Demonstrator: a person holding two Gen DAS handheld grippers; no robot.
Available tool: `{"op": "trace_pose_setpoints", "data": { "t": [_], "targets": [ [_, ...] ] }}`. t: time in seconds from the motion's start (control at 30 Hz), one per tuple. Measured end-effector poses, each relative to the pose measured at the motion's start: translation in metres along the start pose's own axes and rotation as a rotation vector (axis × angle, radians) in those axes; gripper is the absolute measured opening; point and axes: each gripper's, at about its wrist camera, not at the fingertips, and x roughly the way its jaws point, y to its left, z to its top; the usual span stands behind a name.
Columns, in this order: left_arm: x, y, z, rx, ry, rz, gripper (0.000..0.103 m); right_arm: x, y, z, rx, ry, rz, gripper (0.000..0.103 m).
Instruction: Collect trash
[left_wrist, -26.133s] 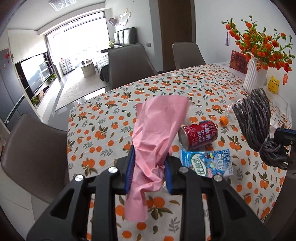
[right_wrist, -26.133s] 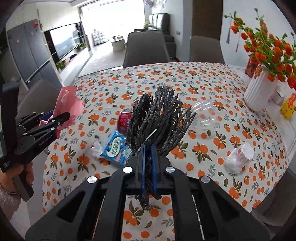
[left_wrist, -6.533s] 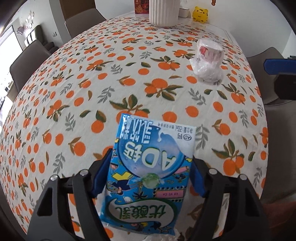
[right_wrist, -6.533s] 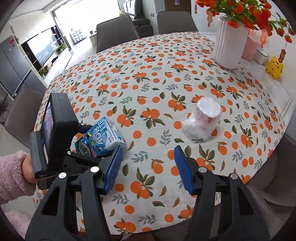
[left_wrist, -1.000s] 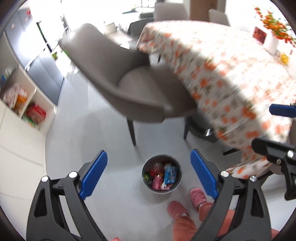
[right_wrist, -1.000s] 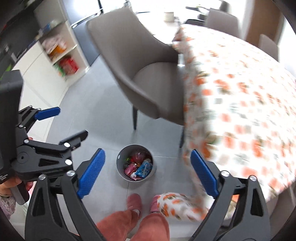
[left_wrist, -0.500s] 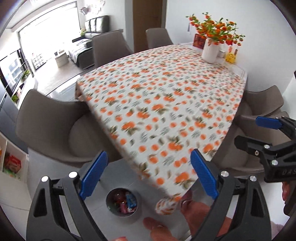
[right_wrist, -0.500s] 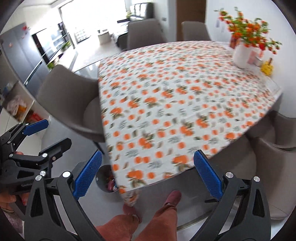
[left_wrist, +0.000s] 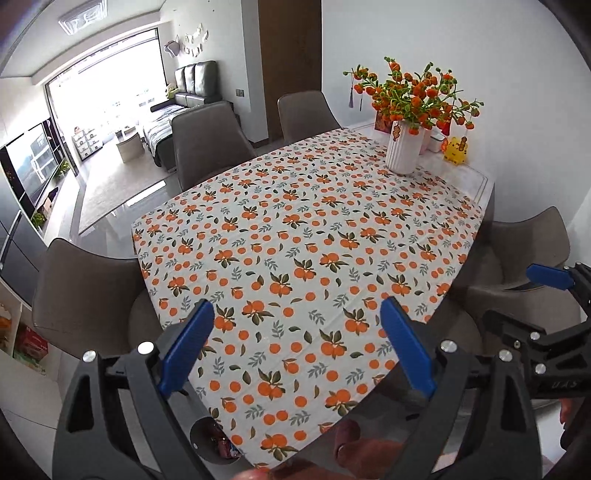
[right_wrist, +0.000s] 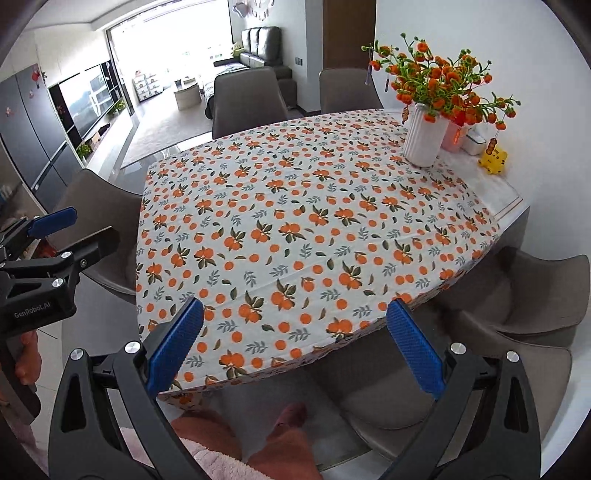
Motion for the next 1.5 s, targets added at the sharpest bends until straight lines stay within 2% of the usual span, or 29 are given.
{"op": "trace_pose_setpoints", "data": {
  "t": [0.2,0.37,0.57,0.73,0.9,1.1,1.5],
  "targets": [
    [0.004,-0.014,0.015,0.018,0.033,0.029,0.091,0.0,-0.028,0.013,0.017,0.023,-0.005,0.096],
    [0.007,-0.015,0.026,0.037,0.046,0.017,0.091,-0.002,-0.034,0.02,0.034,0.016,-0.016,0.096],
    [0.011,-0.012,0.032,0.051,0.071,-0.008,0.091,-0.005,-0.031,0.027,0.048,0.013,-0.029,0.096],
    [0.013,-0.014,0.034,0.09,0.072,0.003,0.091,-0.005,-0.029,0.029,0.055,0.014,-0.034,0.096],
    [0.013,-0.01,0.034,0.085,0.09,-0.052,0.091,-0.005,-0.027,0.03,0.05,0.011,-0.04,0.096],
    [0.01,-0.004,0.034,0.081,0.08,-0.075,0.091,-0.009,-0.02,0.032,0.038,0.005,-0.049,0.096],
    [0.003,0.001,0.038,0.084,0.066,-0.061,0.091,-0.012,-0.014,0.034,0.031,0.0,-0.052,0.096]
  ]
}}
